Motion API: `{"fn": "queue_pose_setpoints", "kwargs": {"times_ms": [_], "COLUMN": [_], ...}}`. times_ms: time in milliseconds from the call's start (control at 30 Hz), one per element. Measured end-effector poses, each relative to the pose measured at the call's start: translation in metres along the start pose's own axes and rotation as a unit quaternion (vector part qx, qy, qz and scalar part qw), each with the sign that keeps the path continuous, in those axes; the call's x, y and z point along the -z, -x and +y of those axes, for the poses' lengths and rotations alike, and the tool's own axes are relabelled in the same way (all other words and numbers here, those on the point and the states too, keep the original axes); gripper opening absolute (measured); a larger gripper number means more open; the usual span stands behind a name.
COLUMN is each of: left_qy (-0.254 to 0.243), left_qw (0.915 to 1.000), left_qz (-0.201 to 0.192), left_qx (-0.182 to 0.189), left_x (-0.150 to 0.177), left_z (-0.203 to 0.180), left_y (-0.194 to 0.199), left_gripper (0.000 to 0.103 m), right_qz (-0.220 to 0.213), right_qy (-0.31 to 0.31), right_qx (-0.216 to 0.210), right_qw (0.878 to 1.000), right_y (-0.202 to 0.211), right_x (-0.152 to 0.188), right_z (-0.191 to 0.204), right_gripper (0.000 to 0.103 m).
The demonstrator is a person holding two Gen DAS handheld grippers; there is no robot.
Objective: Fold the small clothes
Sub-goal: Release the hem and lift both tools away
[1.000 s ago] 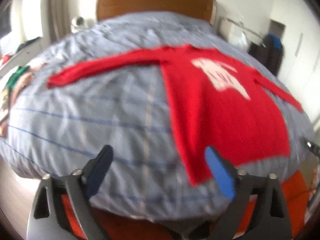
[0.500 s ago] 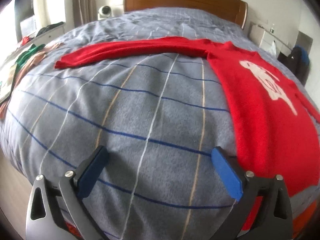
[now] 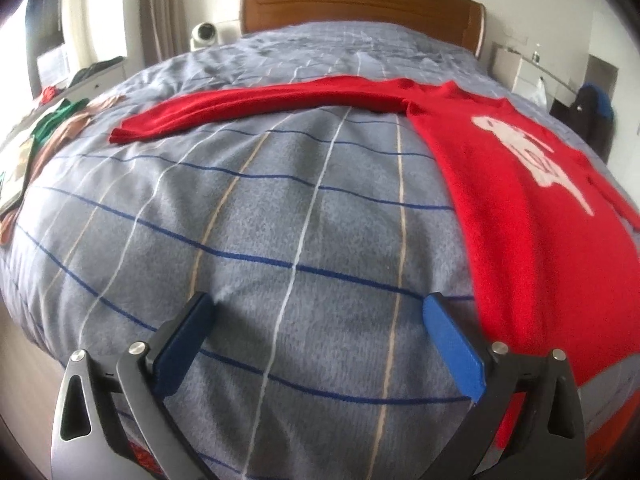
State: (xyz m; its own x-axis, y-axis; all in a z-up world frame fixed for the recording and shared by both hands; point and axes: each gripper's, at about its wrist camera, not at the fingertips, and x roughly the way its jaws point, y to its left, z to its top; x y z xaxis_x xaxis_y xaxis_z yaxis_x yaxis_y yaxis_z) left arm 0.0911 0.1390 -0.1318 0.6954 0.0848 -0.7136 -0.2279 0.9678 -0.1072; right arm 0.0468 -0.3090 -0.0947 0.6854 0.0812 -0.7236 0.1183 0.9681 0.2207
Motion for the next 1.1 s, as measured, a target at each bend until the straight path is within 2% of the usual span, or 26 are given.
{"fn": "queue_pose_setpoints", "kwargs": {"times_ms": [167, 633, 900, 1100], "left_qy": [-0.001, -0.009, 0.005, 0.013], "left_qw": [0.9998, 0.9993, 0.9987, 0.9971], "left_qz": [-0.007, -0.035, -0.051, -0.074], "left_qx": [0.018, 0.013, 0.005, 0.007], "left_x": [0.004, 0.001, 0.002, -0.005], "left_z": [0.003, 0.000, 0.013, 0.017], "left_y": [0.010, 0.029, 0.050, 0.073], "left_gripper": [0.103, 0.103, 0.103, 0.103], "right_qz": [0.000, -0.001, -0.015, -0.046], "right_qy": [-0.001, -0.008, -0.005, 0.015], "right_qx": [-0.001, -0.006, -0.013, -0.023], "right_qw": [1.000, 1.000, 1.000, 0.999], "right_y": [0.001, 0.003, 0.018, 0.044], "right_x": [0.001, 0.002, 0.002, -0.003], "right_z": [-0.001, -0.003, 0.003, 0.015], "right_gripper": [0.077, 0.077, 0.077, 0.077]}}
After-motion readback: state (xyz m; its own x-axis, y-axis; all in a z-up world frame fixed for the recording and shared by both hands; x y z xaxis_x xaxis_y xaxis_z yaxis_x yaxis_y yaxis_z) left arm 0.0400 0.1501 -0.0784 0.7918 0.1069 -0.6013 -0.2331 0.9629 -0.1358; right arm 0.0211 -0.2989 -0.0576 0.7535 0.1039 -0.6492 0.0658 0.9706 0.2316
